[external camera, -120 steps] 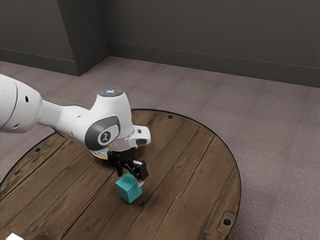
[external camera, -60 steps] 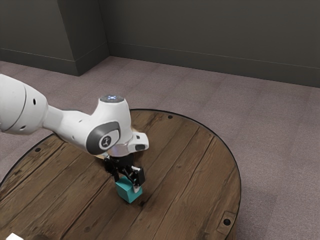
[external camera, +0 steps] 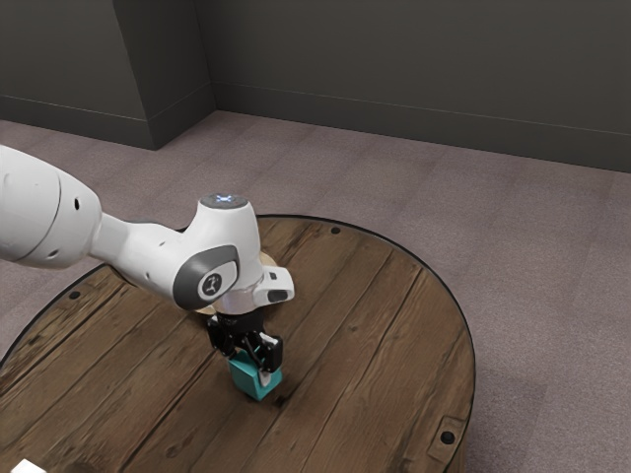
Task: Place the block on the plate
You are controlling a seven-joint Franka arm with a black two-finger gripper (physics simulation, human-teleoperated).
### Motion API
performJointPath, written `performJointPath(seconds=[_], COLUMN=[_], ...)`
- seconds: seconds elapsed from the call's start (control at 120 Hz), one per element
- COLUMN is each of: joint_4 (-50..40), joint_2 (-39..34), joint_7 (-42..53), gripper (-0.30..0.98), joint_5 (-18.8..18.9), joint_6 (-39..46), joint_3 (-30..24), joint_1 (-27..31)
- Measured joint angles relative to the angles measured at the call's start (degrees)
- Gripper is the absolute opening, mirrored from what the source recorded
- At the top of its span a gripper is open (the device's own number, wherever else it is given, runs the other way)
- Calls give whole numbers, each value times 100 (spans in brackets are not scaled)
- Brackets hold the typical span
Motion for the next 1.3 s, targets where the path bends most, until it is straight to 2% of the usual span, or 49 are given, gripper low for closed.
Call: performJointPath(seconds=[0.333, 0.583, 0.792, 1.183, 1.3], joint_4=[43, 552, 999, 1807, 2028], joint_2=[-116, -375, -300, 321, 551], joint_7=[-90, -220, -199, 103, 203], gripper=[38, 37, 35, 35, 36], joint_5=[78, 562, 927, 1117, 1266], joint_6=[-81, -683, -1074, -1457, -1516], joint_3=[2, 118, 153, 66, -523], joint_1=[-53, 20, 583, 1163, 1793])
